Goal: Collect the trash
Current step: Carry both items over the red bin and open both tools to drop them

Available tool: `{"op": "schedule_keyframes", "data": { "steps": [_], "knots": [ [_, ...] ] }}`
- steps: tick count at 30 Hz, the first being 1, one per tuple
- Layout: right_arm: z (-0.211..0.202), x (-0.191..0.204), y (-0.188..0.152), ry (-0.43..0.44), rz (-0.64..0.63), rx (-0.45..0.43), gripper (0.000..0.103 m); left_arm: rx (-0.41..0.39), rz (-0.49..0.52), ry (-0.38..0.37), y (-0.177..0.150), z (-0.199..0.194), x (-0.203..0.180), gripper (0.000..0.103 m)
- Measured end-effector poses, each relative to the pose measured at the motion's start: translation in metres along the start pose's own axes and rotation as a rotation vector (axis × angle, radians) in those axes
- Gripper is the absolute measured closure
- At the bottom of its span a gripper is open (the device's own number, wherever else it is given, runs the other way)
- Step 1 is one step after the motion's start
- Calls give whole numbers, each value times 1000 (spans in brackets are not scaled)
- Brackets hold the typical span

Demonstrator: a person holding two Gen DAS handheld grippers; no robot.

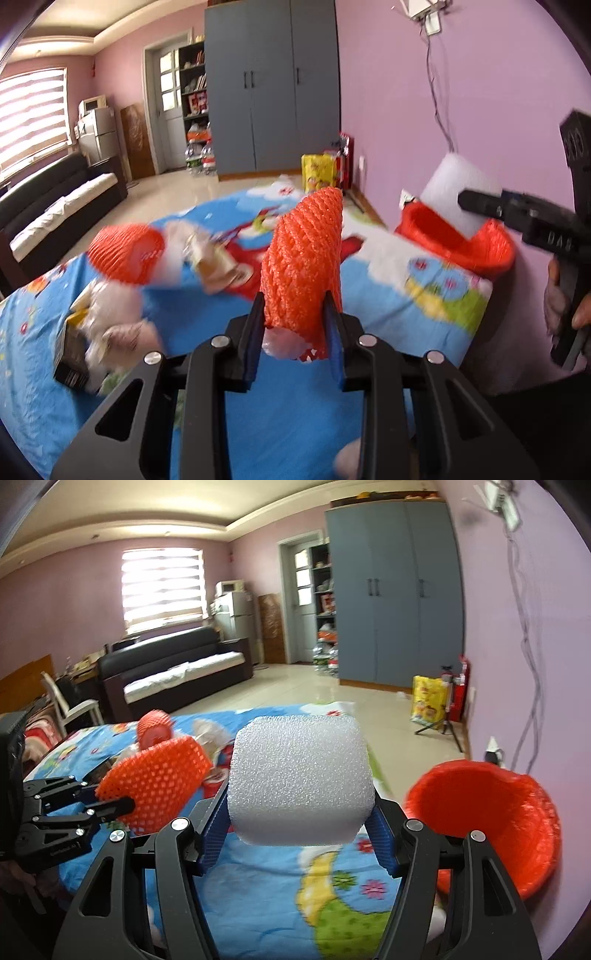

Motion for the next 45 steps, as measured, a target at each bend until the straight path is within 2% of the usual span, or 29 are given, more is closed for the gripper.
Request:
{"op": "schedule_keyframes", "data": {
  "steps": [7,11,13,16,19,24,33,37,39,43,45],
  "knots": [
    [-7,-56,-3,-159,61,-15,40,-54,75,-68,50,38,-44,73],
    [-9,-88,-10,-261,74,-21,40,-72,102,-173,71,72,-62,73],
    [-4,-105,-14,-305,101,-1,40,-80,83,-245,82,91,-69,73],
    [4,-122,-21,-346,127,31,40,-60,77,-292,90,121,-82,73],
    [13,-132,-27,-397,104,46,40,-34,88,-297,91,149,-98,73],
    [28,-149,-40,-430,122,83,40,29,81,-333,85,195,-117,74],
    [61,-170,-51,-431,193,139,40,104,90,-391,76,236,-129,73],
    [71,-174,-54,-425,203,146,39,95,72,-415,80,244,-129,64],
    [76,-177,-56,-435,208,157,23,99,67,-419,79,250,-129,59],
    [69,-180,-56,-438,221,141,22,84,25,-411,81,250,-126,48],
    [66,-180,-54,-440,221,130,22,81,15,-411,81,249,-125,48]
  ]
}}
Point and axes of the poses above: each gripper's, at about its wrist camera, not at the fingertips, and z roughly the way its jaws point, x to its left, y to its top, the point moved 1 cm from there along z, roughly the way its jaws point, and after that the axes turned 12 degrees about -y, right-handed, at the moved point
